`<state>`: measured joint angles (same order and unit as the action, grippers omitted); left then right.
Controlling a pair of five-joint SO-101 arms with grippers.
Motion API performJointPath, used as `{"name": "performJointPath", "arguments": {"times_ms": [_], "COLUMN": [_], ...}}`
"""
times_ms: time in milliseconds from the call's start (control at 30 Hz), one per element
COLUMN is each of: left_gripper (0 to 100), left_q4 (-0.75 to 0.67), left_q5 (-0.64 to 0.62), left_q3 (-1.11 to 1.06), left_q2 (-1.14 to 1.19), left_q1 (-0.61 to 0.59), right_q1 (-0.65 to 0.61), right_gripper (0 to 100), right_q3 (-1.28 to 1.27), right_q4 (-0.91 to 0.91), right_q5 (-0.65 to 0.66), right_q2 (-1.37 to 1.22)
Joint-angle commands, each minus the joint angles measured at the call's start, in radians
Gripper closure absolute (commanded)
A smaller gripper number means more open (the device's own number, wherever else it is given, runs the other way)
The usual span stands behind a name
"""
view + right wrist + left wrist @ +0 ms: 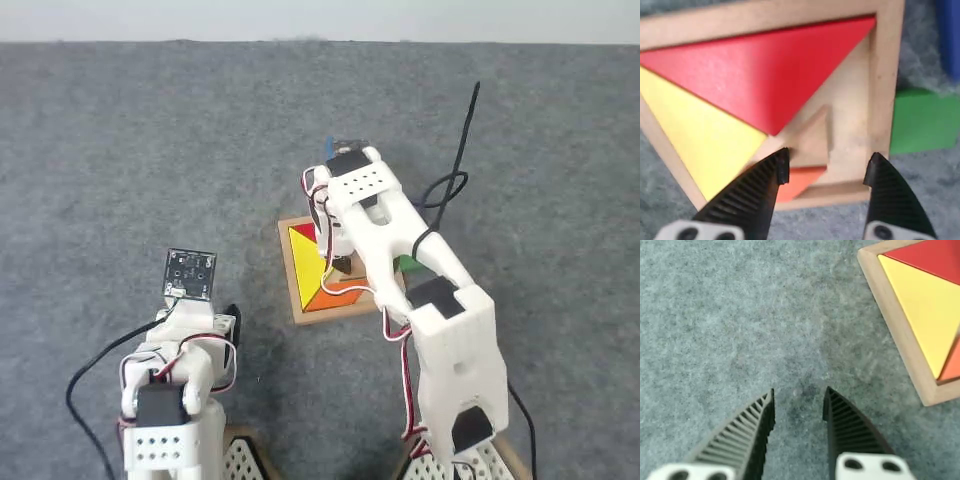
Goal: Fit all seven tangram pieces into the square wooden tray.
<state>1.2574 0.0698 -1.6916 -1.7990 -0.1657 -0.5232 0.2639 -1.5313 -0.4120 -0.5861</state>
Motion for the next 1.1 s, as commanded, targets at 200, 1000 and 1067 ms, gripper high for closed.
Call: {"name": "performJointPath", "arguments": {"times_ms": [200,1000,1067], "left_gripper": [85,85,85], "left_q4": [0.009,0.009,0.009], "left_q5": [0.006,0.006,0.006], "left_q3": [0.008,0.008,0.008], "left_q2": [-0.028,-0.028,-0.028], "left_q1": [0.003,0.003,0.003], "right_q1": [-0.039,-0.019,-0.016], "right_gripper": [73.9,88.7,88.7], "right_q3": [0.107,0.192,0.192], "right_q4": [0.016,0.076,0.068], "right_q5": [-0.080,-0.081,-0.081], "right_q2": [-0.045,-0.068,-0.064]}}
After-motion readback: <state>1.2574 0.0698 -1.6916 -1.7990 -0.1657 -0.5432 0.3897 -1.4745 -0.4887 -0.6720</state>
